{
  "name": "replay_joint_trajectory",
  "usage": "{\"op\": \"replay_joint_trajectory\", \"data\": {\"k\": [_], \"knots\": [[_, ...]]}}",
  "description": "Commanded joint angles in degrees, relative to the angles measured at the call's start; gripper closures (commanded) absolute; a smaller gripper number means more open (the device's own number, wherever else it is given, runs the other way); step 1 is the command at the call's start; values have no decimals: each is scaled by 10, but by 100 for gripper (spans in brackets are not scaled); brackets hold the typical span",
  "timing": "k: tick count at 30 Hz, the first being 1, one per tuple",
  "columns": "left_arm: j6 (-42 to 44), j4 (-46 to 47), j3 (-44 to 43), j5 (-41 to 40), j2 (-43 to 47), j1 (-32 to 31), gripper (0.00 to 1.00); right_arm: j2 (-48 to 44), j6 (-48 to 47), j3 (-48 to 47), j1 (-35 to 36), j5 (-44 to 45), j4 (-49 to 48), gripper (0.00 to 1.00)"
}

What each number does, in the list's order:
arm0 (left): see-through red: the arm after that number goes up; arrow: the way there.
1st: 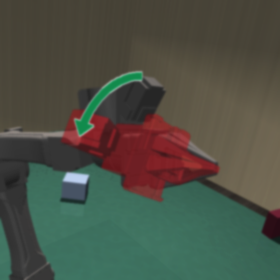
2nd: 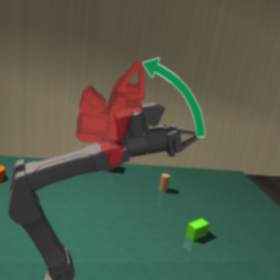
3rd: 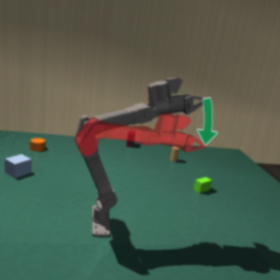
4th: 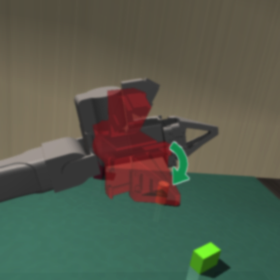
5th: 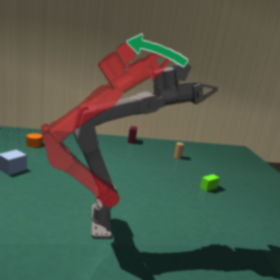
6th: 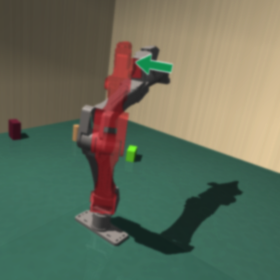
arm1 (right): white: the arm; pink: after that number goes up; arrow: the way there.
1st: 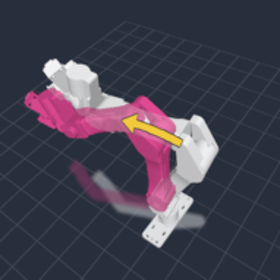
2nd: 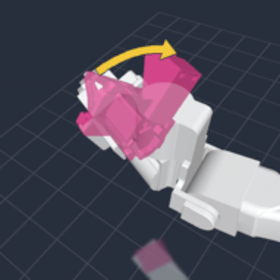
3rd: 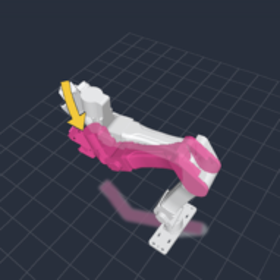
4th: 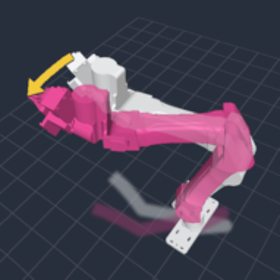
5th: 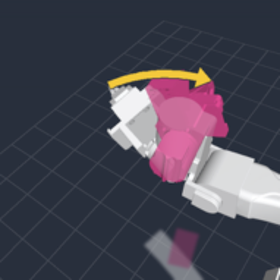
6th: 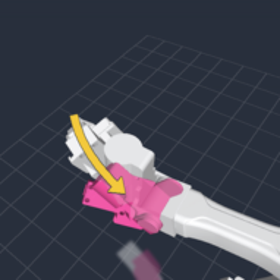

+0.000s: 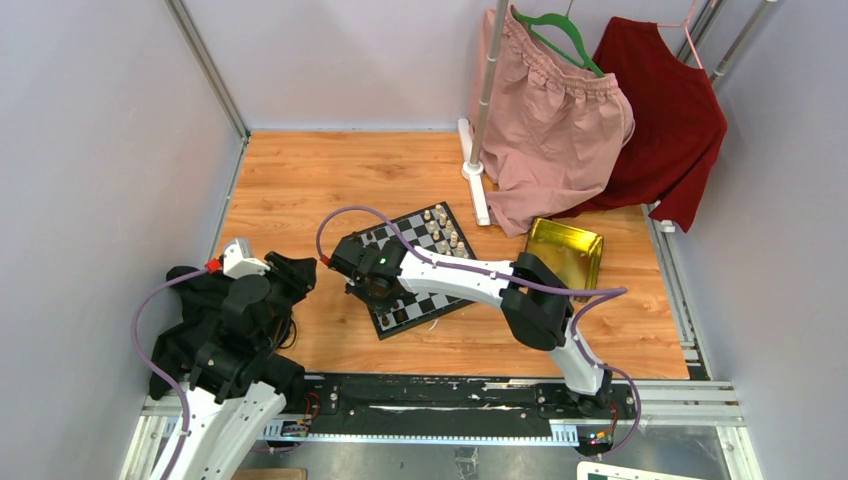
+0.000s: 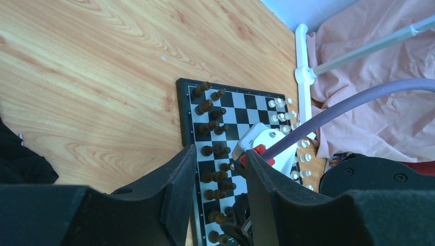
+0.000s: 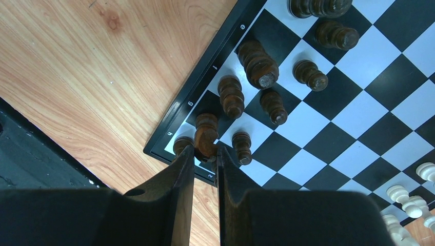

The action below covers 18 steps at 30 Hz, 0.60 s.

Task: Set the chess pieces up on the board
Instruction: Place the chess piece on the chessboard.

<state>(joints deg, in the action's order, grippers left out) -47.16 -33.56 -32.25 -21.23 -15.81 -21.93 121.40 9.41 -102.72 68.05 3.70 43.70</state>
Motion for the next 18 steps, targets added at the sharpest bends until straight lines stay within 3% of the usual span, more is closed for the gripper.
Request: {"op": "replay_joint_trajectory", "data": {"k": [1, 6, 9, 12, 18], "knots": [[7, 3, -8, -4, 4, 3, 55, 15, 3, -17, -8, 4, 18, 100], [7, 4, -5, -3, 3, 3, 55, 16, 2, -18, -8, 2, 18, 94], [7, 6, -5, -2, 2, 3, 55, 14, 1, -18, -7, 3, 18, 77], [7, 8, -5, 0, -1, 3, 55, 11, -1, -19, -8, 5, 18, 67], [8, 7, -7, 1, -4, 3, 55, 5, -5, -21, -8, 6, 14, 63]]}}
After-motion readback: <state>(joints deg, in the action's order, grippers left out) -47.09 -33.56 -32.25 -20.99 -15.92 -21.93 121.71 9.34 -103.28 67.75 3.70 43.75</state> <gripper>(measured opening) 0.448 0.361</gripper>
